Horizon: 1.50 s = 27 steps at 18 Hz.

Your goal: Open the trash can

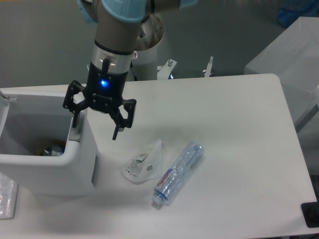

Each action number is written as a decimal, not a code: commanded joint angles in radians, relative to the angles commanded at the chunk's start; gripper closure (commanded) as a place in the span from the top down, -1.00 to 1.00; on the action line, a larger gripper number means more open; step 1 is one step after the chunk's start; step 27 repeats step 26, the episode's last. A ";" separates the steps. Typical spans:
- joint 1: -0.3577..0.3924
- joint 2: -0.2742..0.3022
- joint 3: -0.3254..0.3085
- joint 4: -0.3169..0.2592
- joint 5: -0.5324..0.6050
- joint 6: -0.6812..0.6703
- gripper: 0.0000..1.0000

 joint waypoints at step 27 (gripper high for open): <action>0.356 -0.417 0.236 -0.198 0.468 0.907 1.00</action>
